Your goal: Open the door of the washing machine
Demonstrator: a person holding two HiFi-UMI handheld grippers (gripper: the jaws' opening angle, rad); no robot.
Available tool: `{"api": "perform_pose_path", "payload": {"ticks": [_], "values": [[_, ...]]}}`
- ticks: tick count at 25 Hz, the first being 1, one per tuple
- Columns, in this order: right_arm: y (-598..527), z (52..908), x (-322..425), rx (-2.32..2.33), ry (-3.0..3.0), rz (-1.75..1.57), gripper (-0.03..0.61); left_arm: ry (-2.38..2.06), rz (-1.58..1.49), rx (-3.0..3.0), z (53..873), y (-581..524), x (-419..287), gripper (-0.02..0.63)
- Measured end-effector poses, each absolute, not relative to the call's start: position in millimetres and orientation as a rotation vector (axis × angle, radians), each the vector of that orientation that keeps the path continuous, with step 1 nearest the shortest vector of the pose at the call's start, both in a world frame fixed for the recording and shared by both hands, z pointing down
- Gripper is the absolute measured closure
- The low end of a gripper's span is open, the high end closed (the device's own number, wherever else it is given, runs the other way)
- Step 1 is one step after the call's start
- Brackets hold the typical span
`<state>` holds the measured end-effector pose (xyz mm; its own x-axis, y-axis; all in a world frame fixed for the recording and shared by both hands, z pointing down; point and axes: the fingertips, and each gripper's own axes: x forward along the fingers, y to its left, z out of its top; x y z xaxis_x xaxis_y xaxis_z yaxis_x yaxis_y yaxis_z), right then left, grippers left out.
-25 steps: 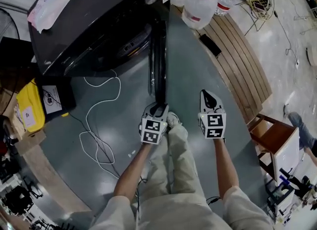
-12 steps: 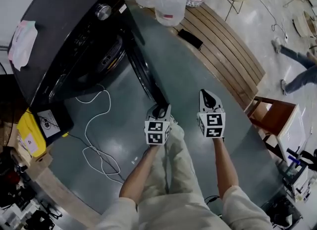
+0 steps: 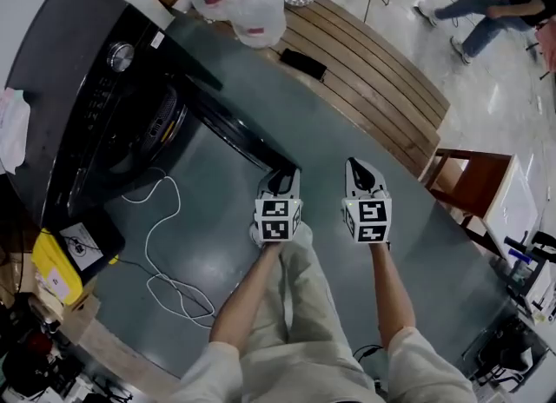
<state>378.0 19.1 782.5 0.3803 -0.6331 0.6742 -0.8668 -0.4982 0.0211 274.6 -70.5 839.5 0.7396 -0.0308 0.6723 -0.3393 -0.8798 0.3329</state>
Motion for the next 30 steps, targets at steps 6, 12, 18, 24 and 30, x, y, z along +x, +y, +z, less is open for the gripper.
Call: {"api": "perform_pose_path", "payload": {"ticks": [6, 12, 18, 24, 30], "values": [[42.9, 782.9, 404.4, 2.316, -1.255, 0.887, 0.58, -0.213, 0.987, 2.561, 842.2, -63.7, 323.4, 0.555], [56.2, 783.8, 414.4, 2.326, -1.236, 0.914, 0.58, -0.177, 0.991, 2.615, 828.4, -63.2, 341.9, 0.586], [42.8, 778.8, 413.1, 2.31, -1.269, 0.907, 0.58, -0.149, 1.006, 2.631, 822.4, -65.7, 337.8, 0.604], [24.0, 767.2, 398.9, 2.282, -1.326, 0.896, 0.58, -0.185, 0.973, 2.666, 798.8, -84.0, 317.3, 0.606], [-13.4, 745.9, 372.4, 2.232, -1.423, 0.866, 0.58, -0.307, 0.895, 2.696, 759.3, -124.4, 281.4, 0.606]]}}
